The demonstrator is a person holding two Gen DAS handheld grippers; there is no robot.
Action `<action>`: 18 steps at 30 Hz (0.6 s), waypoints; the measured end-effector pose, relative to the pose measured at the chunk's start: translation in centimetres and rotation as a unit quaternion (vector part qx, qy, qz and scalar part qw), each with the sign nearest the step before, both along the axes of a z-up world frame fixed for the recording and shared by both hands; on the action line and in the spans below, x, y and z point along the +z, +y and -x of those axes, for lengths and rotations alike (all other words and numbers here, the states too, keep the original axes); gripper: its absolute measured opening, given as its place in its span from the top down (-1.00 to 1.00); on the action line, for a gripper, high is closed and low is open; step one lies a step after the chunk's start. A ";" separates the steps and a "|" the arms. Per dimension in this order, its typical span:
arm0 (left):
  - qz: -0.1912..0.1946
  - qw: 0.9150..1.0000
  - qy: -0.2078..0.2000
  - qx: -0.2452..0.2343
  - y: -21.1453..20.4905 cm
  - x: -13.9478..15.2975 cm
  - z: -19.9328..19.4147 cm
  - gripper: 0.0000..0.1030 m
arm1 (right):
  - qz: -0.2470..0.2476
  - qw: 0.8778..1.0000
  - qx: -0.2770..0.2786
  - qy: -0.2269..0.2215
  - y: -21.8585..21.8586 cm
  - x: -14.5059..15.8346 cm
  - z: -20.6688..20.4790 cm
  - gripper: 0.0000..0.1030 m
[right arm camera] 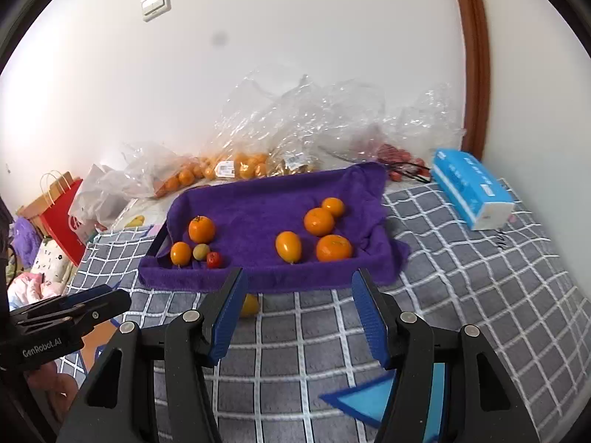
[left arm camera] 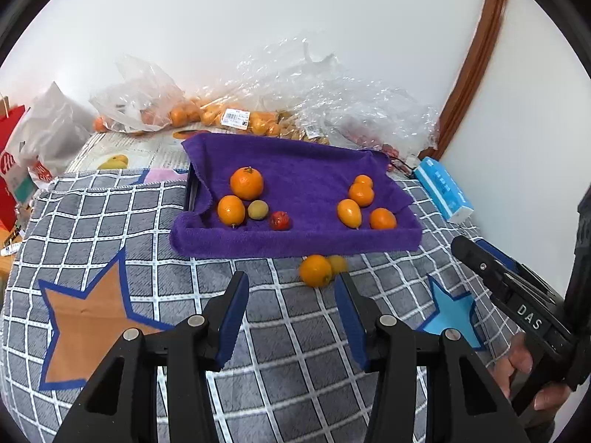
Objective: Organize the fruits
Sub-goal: 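Open both grippers to release the tomato and orange onto the towel, then move both open tools back toward the loose fruits on the bedspread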
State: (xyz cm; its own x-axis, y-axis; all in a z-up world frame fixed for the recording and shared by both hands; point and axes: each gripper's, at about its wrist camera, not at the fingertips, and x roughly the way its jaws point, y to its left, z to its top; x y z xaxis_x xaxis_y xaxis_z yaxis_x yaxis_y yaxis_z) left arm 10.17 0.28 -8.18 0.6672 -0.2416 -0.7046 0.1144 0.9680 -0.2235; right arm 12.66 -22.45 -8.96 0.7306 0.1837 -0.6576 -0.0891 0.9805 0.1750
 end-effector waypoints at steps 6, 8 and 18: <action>0.016 1.000 -0.004 0.004 0.2 0.5 1.3 0.11 | -0.004 1.000 -0.006 0.011 -0.8 0.2 1.7 -0.14; 0.018 1.000 0.000 0.006 0.3 0.4 1.5 0.11 | -0.010 1.000 -0.005 0.015 -1.0 0.0 2.1 -0.14; 0.003 1.000 0.005 0.030 2.3 -1.6 0.9 0.11 | -0.012 1.000 0.009 0.015 0.3 -1.6 1.8 -0.13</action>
